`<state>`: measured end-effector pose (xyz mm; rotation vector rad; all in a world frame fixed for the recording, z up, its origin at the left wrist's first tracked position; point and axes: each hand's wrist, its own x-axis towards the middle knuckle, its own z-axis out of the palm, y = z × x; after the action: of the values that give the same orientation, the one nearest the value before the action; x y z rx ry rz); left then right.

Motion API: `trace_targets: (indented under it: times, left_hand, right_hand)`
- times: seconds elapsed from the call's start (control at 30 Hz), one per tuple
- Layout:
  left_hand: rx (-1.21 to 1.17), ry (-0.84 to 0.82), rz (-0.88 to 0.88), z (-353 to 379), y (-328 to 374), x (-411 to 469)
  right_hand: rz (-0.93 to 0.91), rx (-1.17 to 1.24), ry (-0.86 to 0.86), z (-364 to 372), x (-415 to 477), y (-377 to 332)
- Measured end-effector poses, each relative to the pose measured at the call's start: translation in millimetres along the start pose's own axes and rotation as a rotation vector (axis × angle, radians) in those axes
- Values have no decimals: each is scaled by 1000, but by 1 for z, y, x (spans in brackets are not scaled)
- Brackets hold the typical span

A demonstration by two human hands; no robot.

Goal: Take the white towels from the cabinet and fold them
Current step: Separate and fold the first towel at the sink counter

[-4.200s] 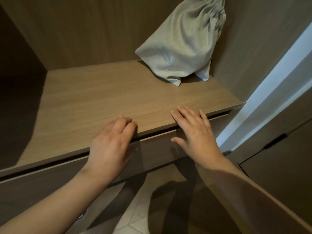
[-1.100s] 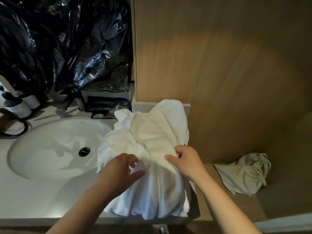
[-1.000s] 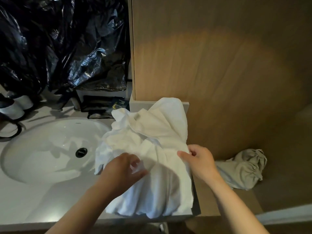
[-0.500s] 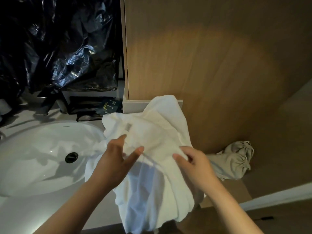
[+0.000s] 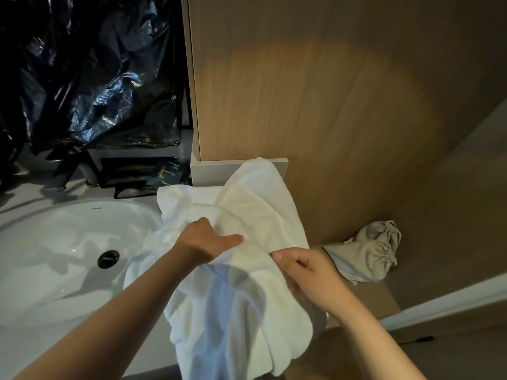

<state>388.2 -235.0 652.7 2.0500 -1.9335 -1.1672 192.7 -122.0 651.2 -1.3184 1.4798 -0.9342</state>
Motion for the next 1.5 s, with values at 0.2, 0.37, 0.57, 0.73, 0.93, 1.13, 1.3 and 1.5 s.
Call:
trace_targets:
  times: [0.2,0.37,0.57,0.73,0.93,1.13,1.3,1.5]
  left_hand:
    - [-289,-55,79,1,-14,-6]
    - [-479,113,168,-5,-14,-11]
    - [-518,326,394,-47,18,-22]
    - [-510,338,571,-81,34,-46]
    - [-487,411,592,-106,29,-59]
    - [-324,506,606,-118,14,-51]
    - [-243,517,612,-93,5,-30]
    - [-360,527,665,-73,22,-22]
  right_hand:
    - [133,-72,-134,-18,1,12]
    - [86,-87,-99,-15,-5,18]
    - [-129,36,111,-18,11,-48]
    - [-252,171,241,-25,43,-125]
    - [-345,241,281,-22,78,-192]
    - [-279,250,264,-7,105,-204]
    - [-136,207,220,-8,100,-166]
    - [3,-10,138,-18,45,-101]
